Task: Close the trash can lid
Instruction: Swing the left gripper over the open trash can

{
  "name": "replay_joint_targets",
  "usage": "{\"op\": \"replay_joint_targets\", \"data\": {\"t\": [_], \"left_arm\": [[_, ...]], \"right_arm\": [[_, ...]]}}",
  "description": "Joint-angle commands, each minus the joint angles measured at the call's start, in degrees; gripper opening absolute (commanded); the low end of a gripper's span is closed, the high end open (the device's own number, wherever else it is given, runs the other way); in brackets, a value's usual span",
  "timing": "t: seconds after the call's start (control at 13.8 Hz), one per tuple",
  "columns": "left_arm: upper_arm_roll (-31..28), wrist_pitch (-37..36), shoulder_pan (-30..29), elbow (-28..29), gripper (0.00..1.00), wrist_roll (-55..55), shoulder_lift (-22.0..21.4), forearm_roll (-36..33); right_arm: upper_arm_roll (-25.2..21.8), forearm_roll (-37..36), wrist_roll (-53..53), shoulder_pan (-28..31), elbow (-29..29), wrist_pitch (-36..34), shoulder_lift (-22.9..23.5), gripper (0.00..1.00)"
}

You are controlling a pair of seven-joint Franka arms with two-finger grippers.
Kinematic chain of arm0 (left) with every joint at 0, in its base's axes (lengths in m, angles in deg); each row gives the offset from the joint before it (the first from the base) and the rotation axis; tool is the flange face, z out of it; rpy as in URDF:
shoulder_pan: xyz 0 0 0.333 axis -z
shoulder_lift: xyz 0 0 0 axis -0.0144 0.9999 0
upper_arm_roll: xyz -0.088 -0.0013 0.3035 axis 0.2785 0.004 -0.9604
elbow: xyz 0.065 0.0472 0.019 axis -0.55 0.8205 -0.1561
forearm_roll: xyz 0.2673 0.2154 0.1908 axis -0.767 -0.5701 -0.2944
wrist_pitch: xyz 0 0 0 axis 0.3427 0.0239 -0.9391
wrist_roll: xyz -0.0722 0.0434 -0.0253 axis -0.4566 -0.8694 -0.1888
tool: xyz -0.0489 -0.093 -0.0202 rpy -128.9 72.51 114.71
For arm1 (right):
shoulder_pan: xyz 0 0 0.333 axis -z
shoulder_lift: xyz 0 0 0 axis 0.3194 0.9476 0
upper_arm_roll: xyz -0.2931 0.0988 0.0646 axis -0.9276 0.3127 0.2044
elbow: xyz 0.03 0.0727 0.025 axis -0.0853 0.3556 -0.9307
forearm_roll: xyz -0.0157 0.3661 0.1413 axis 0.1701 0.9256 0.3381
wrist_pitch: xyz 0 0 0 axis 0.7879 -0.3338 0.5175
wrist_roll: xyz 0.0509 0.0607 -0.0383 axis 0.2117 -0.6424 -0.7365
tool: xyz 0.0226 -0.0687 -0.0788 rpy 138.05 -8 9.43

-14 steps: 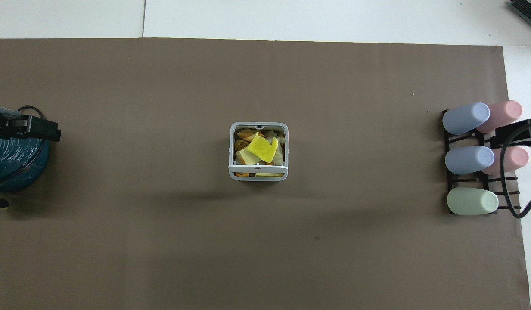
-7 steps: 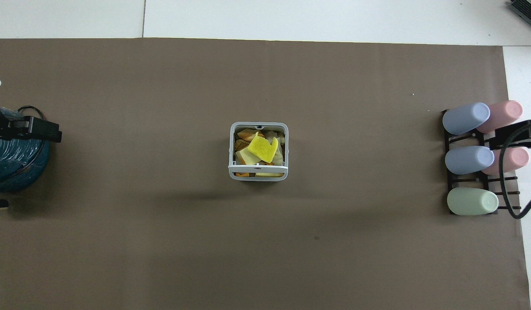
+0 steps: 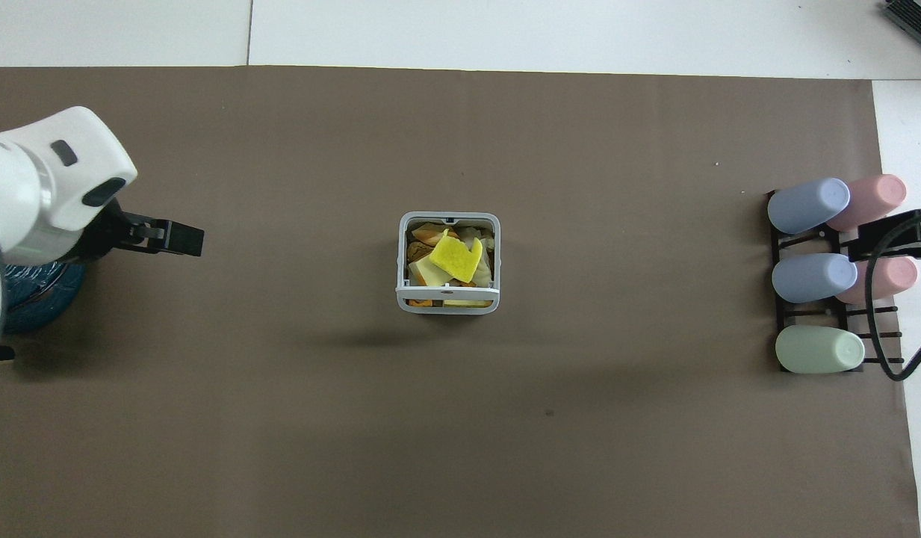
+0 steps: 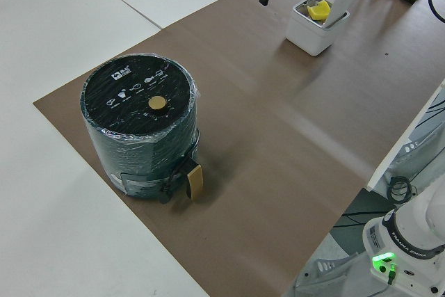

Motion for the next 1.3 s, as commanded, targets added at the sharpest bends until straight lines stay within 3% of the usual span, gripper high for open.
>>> {"op": "replay_joint_targets", "data": {"t": [0.0,0.14,0.22,0.43,0.8,1.23], "left_arm": [[-0.69,3.41,6.9,6.7,0.85,-5.84,-4.38,-1.04],[-0.69,3.68,11.91,7.22,0.51,-8.48,-4.29,-1.04],[-0.69,4.64,14.54,7.84,0.27,-11.71,-4.21,-1.04],[-0.69,9.29,19.91,9.51,0.0,-18.16,-3.85,-1.04],[-0.69,15.0,25.54,9.6,0.0,-24.05,-1.4,-1.04],[-0.69,24.58,25.56,9.6,0.0,-26.86,4.14,-1.04]], "right_arm": [[-0.09,1.05,0.79,0.13,1.6,-0.07,-1.51,1.0],[-0.09,1.05,0.88,0.04,1.6,0.01,-1.51,1.0],[-0.09,1.05,0.88,0.04,1.6,0.01,-1.51,1.0],[-0.09,1.05,0.88,0.04,1.6,0.01,-1.51,1.0],[-0.09,1.05,0.7,0.04,1.59,0.01,-1.51,1.0],[-0.09,1.05,0.53,-0.05,1.51,0.01,-1.51,1.0]]}}
